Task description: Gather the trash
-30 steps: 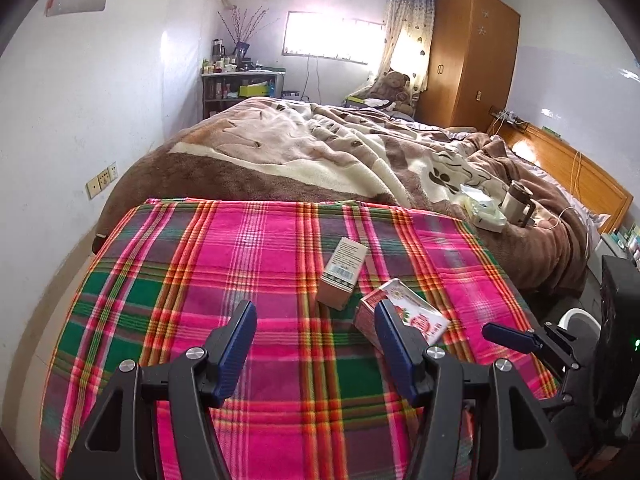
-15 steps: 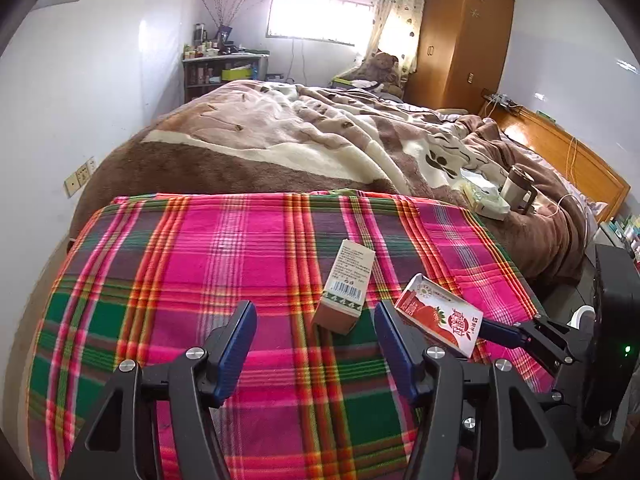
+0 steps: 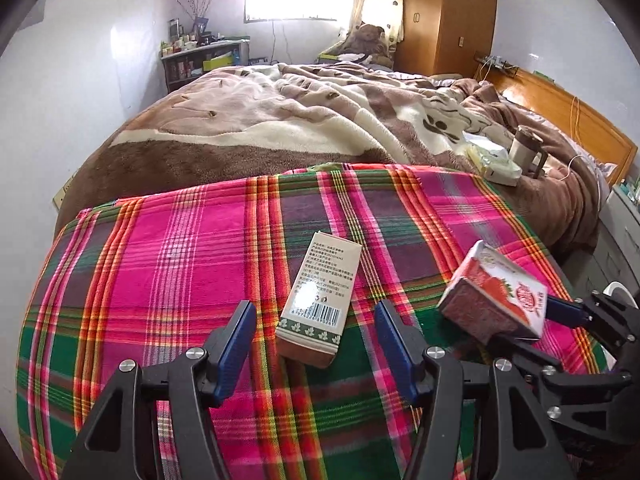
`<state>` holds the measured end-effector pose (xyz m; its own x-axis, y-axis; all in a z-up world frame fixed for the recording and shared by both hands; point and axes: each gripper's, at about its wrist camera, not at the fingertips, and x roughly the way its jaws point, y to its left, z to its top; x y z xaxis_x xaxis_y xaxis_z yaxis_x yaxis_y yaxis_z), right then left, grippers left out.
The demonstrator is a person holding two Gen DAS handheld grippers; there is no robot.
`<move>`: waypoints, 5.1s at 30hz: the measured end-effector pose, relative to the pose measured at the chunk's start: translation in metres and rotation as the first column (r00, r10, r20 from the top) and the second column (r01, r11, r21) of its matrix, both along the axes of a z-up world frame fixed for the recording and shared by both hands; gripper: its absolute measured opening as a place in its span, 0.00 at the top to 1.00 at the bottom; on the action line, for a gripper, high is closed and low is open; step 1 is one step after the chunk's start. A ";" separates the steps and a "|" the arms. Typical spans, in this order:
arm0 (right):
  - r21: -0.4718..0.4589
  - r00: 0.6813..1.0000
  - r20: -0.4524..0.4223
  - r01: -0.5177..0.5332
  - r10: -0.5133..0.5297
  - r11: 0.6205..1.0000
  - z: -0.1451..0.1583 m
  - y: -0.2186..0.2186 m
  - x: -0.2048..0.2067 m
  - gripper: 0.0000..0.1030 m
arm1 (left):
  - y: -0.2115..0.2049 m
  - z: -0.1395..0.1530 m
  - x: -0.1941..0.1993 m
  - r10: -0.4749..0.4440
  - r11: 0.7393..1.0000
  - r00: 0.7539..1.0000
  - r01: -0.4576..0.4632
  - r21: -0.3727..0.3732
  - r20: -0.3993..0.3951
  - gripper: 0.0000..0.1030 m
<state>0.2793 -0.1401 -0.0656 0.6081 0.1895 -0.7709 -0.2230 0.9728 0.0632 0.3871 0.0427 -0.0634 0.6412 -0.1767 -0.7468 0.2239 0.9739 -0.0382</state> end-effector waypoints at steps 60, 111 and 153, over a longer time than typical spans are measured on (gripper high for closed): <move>0.156 0.949 0.237 0.175 -0.209 0.972 0.074 -0.132 -0.169 0.42 | -0.102 0.108 -0.247 -0.124 0.986 0.965 0.146 -0.081 0.230 0.68; 0.098 0.897 0.067 0.429 -0.436 0.898 0.014 -0.290 -0.191 0.34 | -0.319 0.054 -0.279 -0.413 0.902 0.902 0.425 -0.081 0.127 0.43; 0.130 0.851 0.321 0.396 -0.417 0.909 0.047 -0.182 -0.288 0.34 | -0.186 0.082 -0.391 -0.080 0.996 0.947 0.089 -0.016 0.311 0.37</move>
<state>-0.0084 -0.3223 -0.0185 0.8588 -0.0936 -0.5037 0.1738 0.9781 0.1147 -0.0034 -0.1436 0.0186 0.8216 -0.2589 -0.5078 0.3106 0.9504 0.0179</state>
